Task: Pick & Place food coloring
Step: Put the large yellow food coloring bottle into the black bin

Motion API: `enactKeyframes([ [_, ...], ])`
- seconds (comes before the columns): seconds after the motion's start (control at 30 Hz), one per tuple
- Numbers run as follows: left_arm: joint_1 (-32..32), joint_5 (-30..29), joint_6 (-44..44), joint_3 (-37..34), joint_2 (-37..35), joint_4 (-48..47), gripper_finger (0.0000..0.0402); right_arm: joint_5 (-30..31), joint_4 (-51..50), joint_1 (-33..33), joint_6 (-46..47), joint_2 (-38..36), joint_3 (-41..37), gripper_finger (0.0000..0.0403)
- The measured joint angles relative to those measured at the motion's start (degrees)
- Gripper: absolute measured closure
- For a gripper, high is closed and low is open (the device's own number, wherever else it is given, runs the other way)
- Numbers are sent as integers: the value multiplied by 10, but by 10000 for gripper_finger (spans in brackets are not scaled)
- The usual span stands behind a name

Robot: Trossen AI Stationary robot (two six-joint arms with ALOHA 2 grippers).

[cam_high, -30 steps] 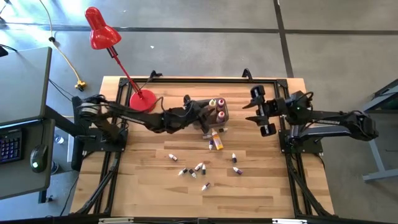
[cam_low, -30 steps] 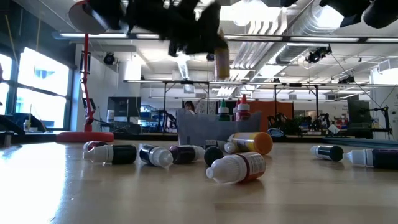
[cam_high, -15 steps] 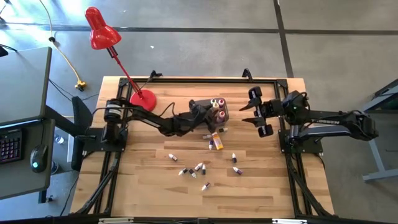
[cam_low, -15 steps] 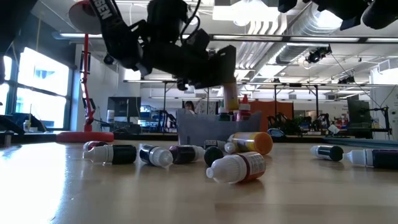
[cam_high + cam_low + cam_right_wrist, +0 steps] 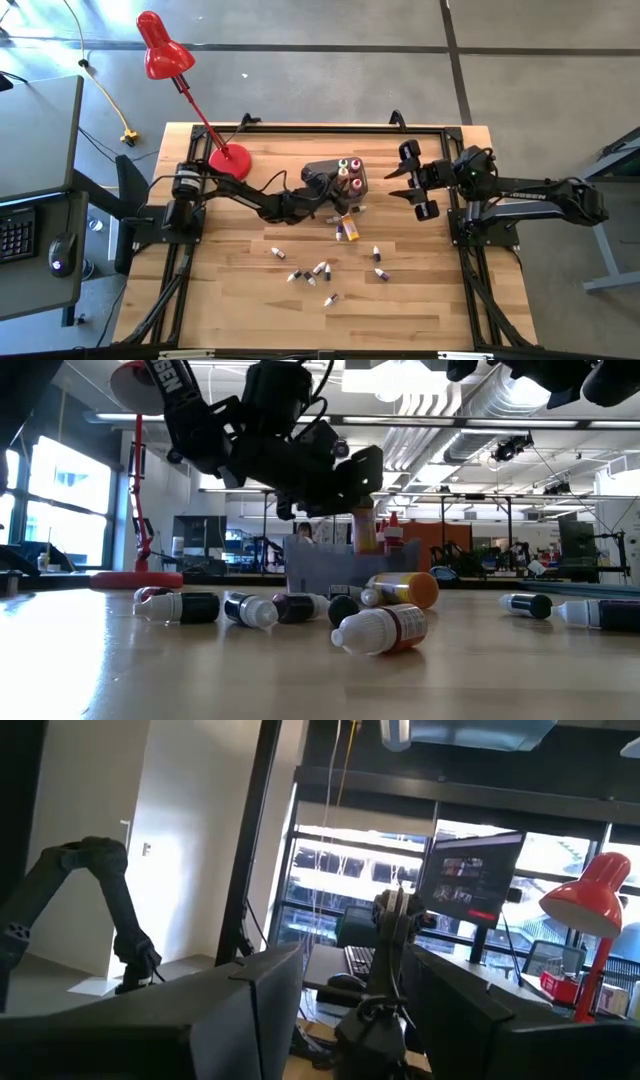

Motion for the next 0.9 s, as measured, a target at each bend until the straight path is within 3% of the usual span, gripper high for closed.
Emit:
enactKeyframes([
  [0.27, 2, 1, -7, 27, 40, 2, 263, 0, 0, 1, 1, 0, 0, 236],
  [0.47, 3, 10, -13, 51, 47, -62, 263, 0, -11, 1, 1, 0, 0, 236],
  [0.67, 3, 57, -15, 66, 47, -78, 263, 0, -23, 1, -2, 0, 0, 236],
  [0.9, 4, 26, -37, 69, 46, -137, 263, 0, -24, 1, -2, 0, 0, 237],
])
